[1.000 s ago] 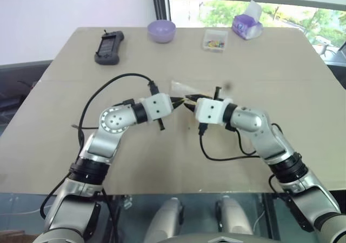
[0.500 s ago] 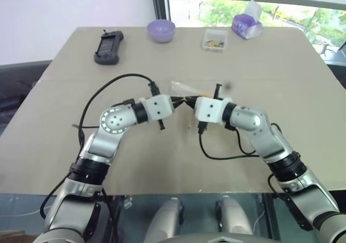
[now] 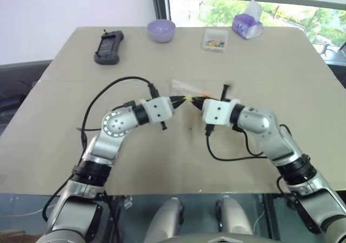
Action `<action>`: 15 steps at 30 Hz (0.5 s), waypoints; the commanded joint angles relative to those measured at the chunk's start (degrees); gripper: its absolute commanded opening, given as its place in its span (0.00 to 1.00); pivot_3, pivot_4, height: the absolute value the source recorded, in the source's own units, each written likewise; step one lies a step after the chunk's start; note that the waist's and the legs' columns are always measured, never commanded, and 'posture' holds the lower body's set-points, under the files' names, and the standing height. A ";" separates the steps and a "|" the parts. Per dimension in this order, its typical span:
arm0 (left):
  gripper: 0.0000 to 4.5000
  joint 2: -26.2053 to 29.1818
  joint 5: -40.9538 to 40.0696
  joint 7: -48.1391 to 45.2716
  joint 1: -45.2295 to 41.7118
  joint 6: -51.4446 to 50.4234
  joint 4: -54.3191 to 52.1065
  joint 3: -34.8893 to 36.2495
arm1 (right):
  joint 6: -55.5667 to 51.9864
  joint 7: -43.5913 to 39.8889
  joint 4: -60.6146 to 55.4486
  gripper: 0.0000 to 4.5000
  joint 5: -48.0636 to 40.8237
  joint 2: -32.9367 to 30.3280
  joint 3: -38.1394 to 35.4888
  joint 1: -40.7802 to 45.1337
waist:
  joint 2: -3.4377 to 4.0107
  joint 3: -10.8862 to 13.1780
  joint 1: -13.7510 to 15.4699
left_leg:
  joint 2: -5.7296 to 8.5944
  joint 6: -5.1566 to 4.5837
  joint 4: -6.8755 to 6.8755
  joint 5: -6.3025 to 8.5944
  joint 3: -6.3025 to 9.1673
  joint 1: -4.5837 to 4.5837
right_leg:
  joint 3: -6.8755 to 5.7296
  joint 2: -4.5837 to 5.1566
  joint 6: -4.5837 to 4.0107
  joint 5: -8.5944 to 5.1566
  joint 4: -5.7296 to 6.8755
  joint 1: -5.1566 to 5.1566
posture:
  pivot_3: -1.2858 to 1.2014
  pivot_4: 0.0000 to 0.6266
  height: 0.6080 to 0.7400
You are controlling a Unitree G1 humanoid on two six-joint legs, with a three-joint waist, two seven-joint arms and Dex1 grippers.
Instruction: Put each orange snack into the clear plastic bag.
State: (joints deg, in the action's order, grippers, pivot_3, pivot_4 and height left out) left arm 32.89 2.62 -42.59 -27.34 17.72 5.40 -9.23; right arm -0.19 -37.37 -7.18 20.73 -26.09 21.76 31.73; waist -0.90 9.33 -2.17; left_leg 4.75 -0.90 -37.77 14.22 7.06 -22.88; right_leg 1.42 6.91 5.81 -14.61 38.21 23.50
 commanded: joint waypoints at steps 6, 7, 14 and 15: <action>0.00 1.38 -2.23 2.73 -0.09 1.12 1.27 5.39 | -3.43 1.14 -0.96 0.02 -0.01 -8.48 -8.39 -6.67 | 0.00 0.00 0.14 | 0.01 0.00 0.05 0.00 -0.01 -0.02 | 0.00 0.01 0.00 0.00 -0.09 -0.01 | 0.52 0.24 1.00; 0.00 1.37 -2.28 2.81 -0.15 1.01 1.44 5.49 | -3.26 1.27 -0.87 0.02 -0.05 -9.41 -9.07 -7.61 | 0.00 0.00 0.10 | 0.00 0.00 0.08 0.00 -0.02 -0.02 | 0.00 0.01 0.00 0.00 -0.10 -0.02 | 0.52 0.24 1.00; 0.00 1.22 -2.58 2.99 -0.40 0.45 1.94 5.78 | -2.78 2.27 0.04 0.02 -0.76 -12.71 -11.76 -10.08 | -0.01 0.00 -0.01 | -0.01 0.00 0.23 0.00 -0.10 -0.01 | 0.06 0.01 0.00 0.00 -0.19 -0.01 | 0.52 0.24 1.00; 0.00 1.15 -2.58 3.00 -0.41 0.34 1.93 5.83 | -2.75 2.30 0.19 0.02 -0.81 -12.82 -11.88 -9.96 | -0.01 0.00 -0.02 | -0.02 0.00 0.24 0.00 -0.10 -0.01 | 0.06 0.01 0.00 0.00 -0.19 0.00 | 0.52 0.24 1.00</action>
State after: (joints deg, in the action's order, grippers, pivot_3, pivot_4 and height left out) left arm 33.11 1.53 -41.40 -26.98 17.94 7.58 -7.37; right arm -1.88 -35.85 -7.97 19.68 -37.24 12.94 21.87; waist -0.91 9.33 -2.19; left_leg 4.72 -0.90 -37.51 14.22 6.97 -22.89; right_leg 1.47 6.92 5.82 -14.60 38.02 23.49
